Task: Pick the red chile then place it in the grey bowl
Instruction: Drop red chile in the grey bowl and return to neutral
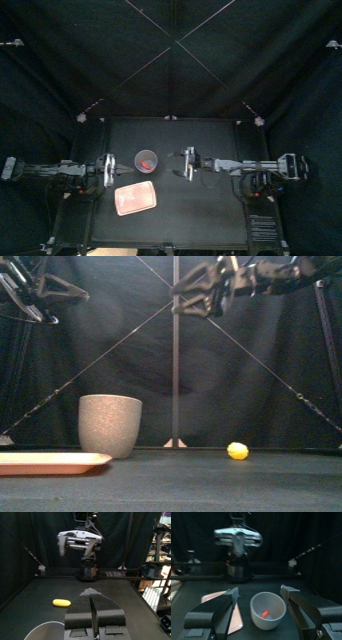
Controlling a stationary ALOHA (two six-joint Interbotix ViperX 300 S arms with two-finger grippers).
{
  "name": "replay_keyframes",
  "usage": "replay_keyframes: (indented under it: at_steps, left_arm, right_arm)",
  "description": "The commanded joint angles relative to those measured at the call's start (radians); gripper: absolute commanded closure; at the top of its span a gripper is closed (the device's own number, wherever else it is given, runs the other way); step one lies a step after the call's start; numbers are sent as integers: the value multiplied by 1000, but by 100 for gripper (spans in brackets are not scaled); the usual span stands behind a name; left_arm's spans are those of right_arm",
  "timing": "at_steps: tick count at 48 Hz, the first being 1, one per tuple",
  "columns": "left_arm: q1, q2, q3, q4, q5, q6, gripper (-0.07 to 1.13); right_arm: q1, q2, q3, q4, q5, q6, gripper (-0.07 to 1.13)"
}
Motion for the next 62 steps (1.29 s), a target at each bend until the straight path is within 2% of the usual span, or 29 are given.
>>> replay_keyframes:
  at_steps: [1,13,26,34,40,62]
  left_arm:
    - [3,3,-11,2,-5,2,109]
    - [2,2,-11,2,-5,2,109]
    - [3,2,-9,2,-3,2,109]
    - [2,2,-8,2,-3,2,109]
    - [2,2,-8,2,-3,2,109]
    - [2,2,-8,2,-3,3,109]
  right_arm:
    - [69,-150,64,23,-9,3,6]
    - [163,-408,245,60,-8,3,6]
    - [170,-634,425,80,2,3,6]
    - [170,-704,489,86,20,5,6]
    - [163,-732,517,87,58,5,6]
    - [48,-769,528,100,137,3,6]
